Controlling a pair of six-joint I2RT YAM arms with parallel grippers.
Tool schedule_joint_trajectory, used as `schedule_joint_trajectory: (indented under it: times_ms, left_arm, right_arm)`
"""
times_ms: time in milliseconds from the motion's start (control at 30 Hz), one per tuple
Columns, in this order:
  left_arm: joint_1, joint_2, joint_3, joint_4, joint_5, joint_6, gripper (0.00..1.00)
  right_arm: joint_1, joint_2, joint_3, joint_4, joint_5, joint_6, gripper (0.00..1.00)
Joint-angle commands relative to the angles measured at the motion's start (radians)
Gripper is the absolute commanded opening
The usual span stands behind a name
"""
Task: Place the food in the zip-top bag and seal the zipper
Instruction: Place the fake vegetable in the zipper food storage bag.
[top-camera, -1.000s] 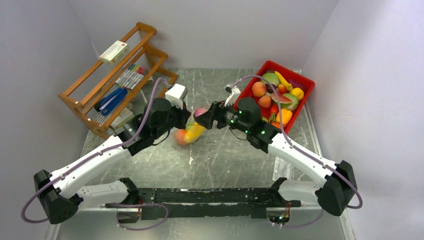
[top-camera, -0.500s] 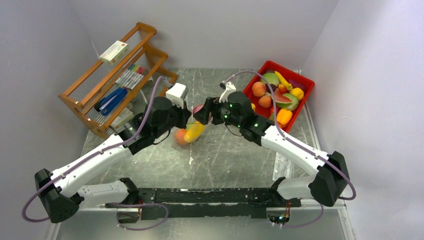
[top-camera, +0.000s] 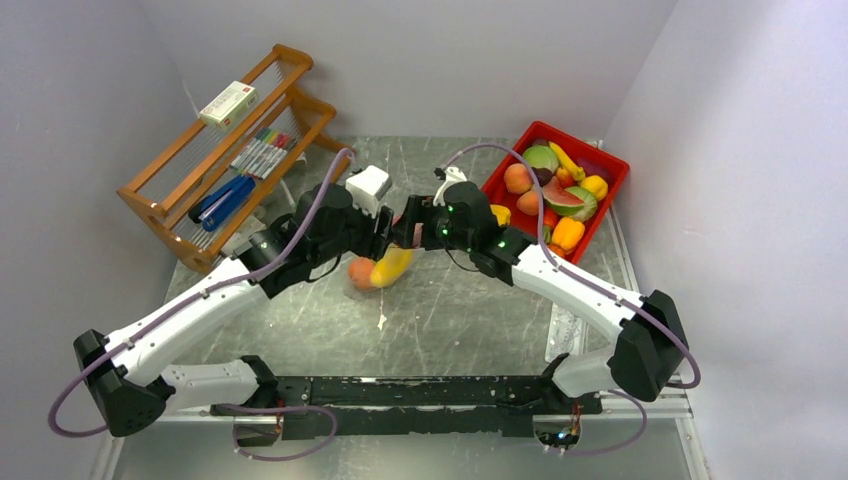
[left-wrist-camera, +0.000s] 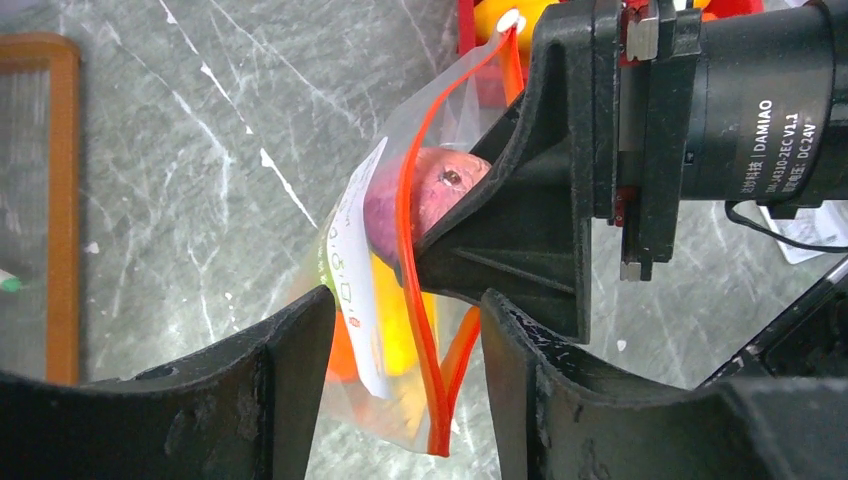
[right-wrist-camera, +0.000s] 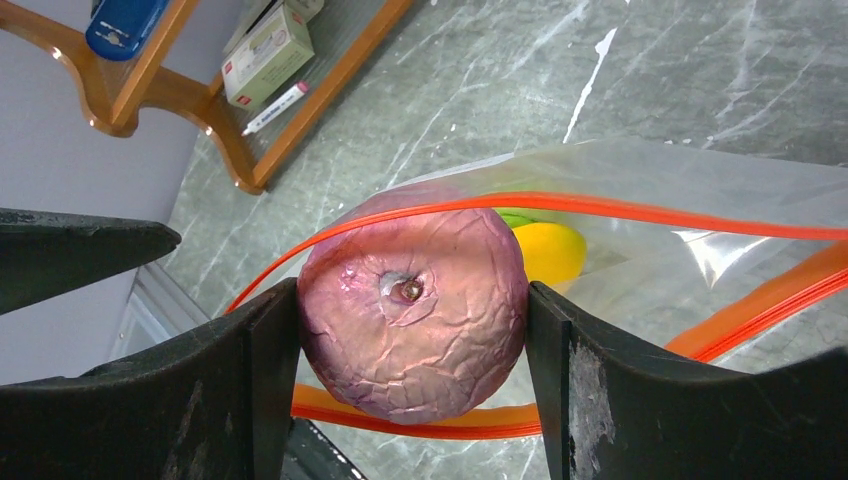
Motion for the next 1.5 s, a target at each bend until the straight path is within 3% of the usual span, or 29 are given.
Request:
schedule_joint_trajectory:
  times_ms: [0,200,367,400,633,800,1067,1333,1467]
  left_arm:
    - [-0.005,0.038,0.071,-0.091,0.007,0.092,0.56]
    - [-0.006,0.086,0.087,-0.125,-0.014,0.133,0.52]
    - [-0.006,0.128,0.101,-0.161,-0.054,0.129,0.48]
    - [-0.005,0.126,0.099,-0.160,-0.063,0.127,0.47]
    - [-0.006,0.101,0.083,-0.118,-0.054,0.137,0.42]
    - [-0.006,0.123,0.079,-0.096,-0.026,0.179,0.44]
    - [-0.006,0.218,0.141,-0.061,0.024,0.207,0.49]
    - [-0.005,0.366,0.224,-0.098,0.120,0.252,0.52]
    - [-0.005,0.403,0.221,-0.076,0.097,0.266,0.52]
  right_arm:
    - [0.004,-0.009,0.014,0.018,0.026,0.018,0.65]
    - [0.004,-0.001,0.033,-0.018,0.063,0.015,0.66]
    - [0.004,-0.007,0.049,-0.078,0.124,0.043,0.93]
    - [0.004,-0.011,0.049,-0.086,0.133,0.047,0.95]
    - [0.002,-0.076,0.059,-0.133,0.149,0.087,0.94]
    - [0.002,-0.141,0.054,-0.173,0.205,0.158,0.91]
    - [0.001,-0.219,0.019,-0.314,0.437,0.302,0.90]
    - [-0.002,-0.280,-0.037,-0.316,0.519,0.304,0.90]
    - [-0.006,-0.309,-0.074,-0.316,0.544,0.303,0.89]
